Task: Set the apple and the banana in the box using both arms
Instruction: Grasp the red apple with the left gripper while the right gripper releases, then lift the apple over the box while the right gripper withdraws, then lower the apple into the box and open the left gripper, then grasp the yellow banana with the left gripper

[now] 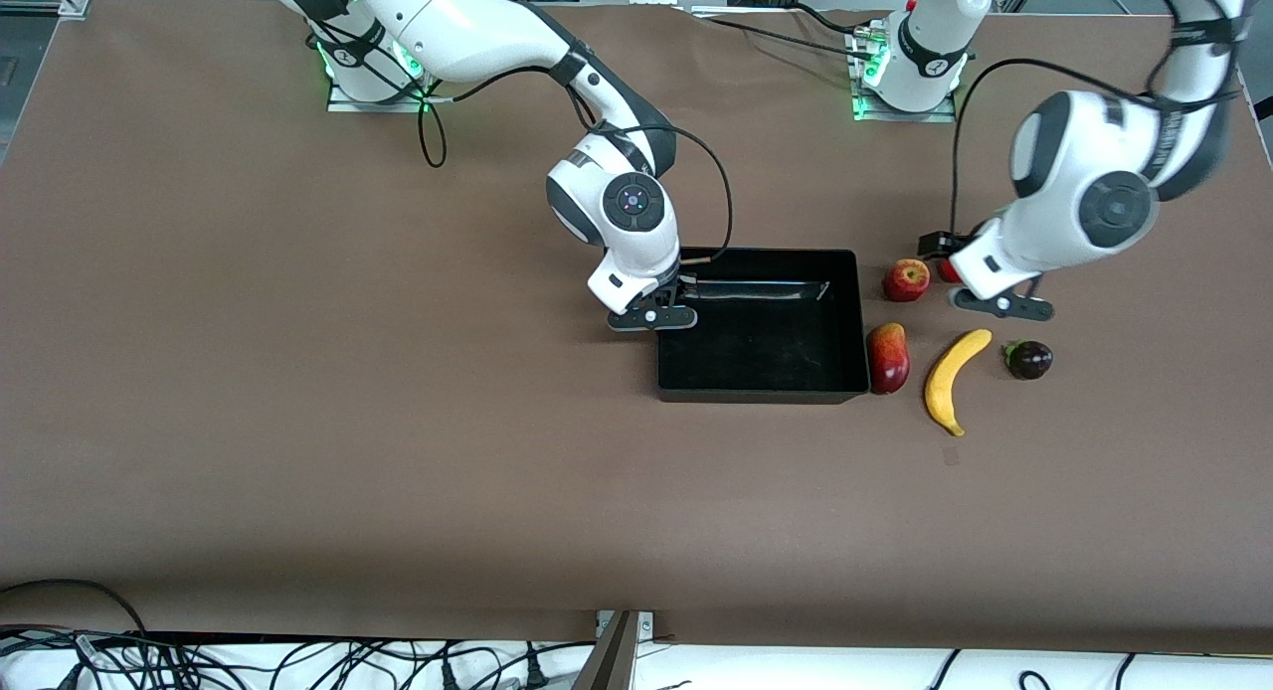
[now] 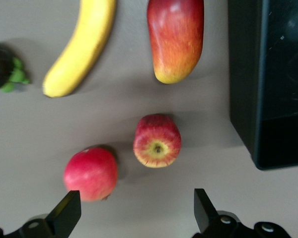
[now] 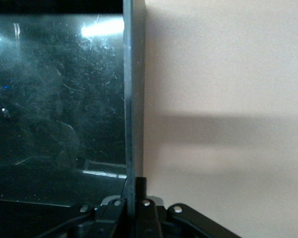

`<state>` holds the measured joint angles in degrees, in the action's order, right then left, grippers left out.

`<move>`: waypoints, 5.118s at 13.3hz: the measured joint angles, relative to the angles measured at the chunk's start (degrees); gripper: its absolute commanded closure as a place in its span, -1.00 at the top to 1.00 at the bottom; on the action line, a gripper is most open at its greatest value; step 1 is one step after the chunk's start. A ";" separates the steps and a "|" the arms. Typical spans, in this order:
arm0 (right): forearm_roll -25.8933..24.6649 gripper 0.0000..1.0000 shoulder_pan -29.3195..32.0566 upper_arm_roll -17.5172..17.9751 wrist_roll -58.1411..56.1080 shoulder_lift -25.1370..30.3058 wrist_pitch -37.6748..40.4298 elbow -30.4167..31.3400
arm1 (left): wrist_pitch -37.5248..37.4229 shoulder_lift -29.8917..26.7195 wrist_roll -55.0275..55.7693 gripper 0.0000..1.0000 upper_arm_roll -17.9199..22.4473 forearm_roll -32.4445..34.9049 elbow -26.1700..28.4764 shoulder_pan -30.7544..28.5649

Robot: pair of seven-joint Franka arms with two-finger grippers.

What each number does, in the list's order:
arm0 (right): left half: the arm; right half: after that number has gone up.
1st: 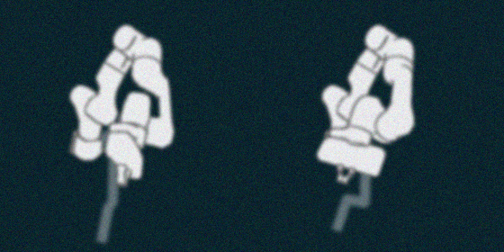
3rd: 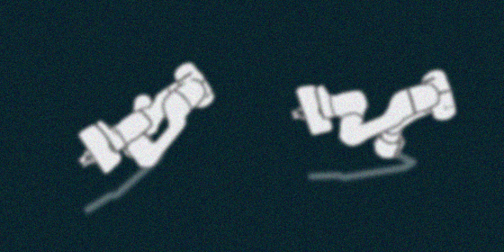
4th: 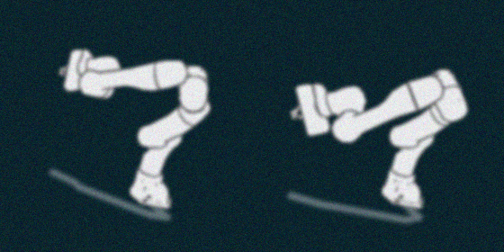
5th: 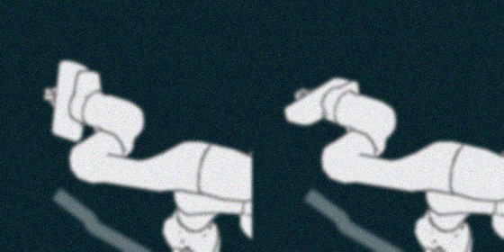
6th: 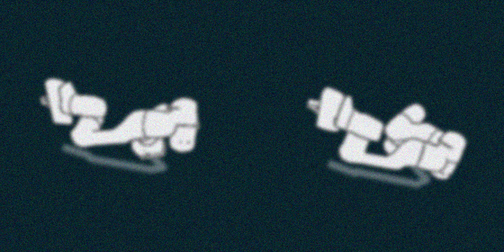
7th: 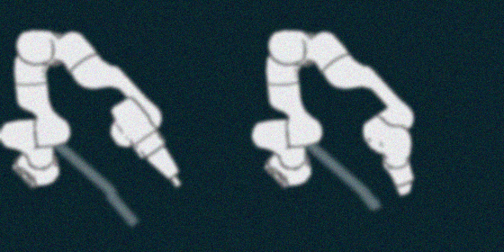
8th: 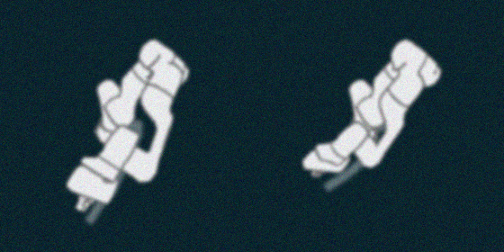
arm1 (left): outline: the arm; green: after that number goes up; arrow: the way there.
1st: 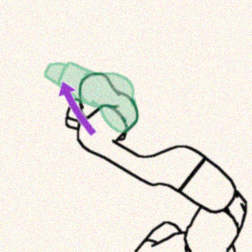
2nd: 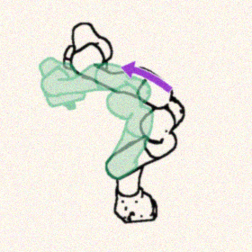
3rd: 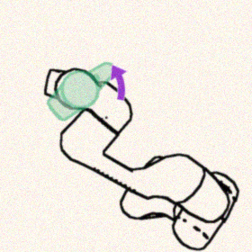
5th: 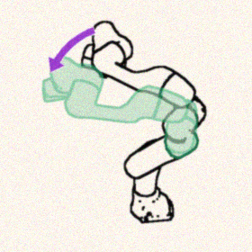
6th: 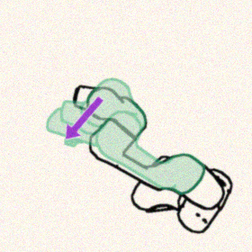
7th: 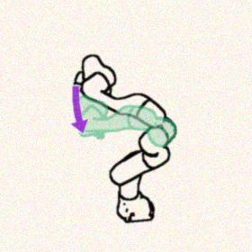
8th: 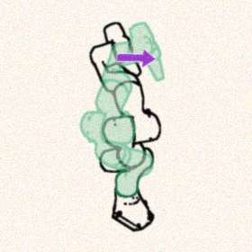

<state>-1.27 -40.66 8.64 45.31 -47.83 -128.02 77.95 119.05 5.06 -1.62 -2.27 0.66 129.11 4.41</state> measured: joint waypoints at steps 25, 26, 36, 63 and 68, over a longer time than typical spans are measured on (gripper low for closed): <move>5.81 1.00 9.87 -17.05 -28.35 32.70 34.39 -0.02 | -6.03 3.70 20.64 -0.77 -14.56 -1.07 -12.84 0.57; 5.83 1.00 9.87 -18.67 -30.34 35.14 35.74 1.23 | -4.09 5.53 25.87 -0.77 -17.31 -1.24 -12.99 0.83; 5.84 1.00 22.65 -19.65 -47.97 48.21 37.06 14.84 | 20.39 20.09 32.71 1.00 -20.02 -0.91 -5.58 1.38; 2.76 1.00 34.03 -10.34 -48.15 46.57 33.81 13.34 | 17.04 24.61 -19.59 -1.00 -19.59 18.58 -13.00 -25.99; 2.75 1.00 34.08 -10.34 -48.15 46.03 32.13 13.33 | -8.42 17.64 -13.84 -1.00 -29.03 12.49 -24.82 -25.95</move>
<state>1.48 -6.58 -1.70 -2.84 -1.80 -95.88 91.29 110.63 22.70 -15.46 -31.30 13.14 104.29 -21.54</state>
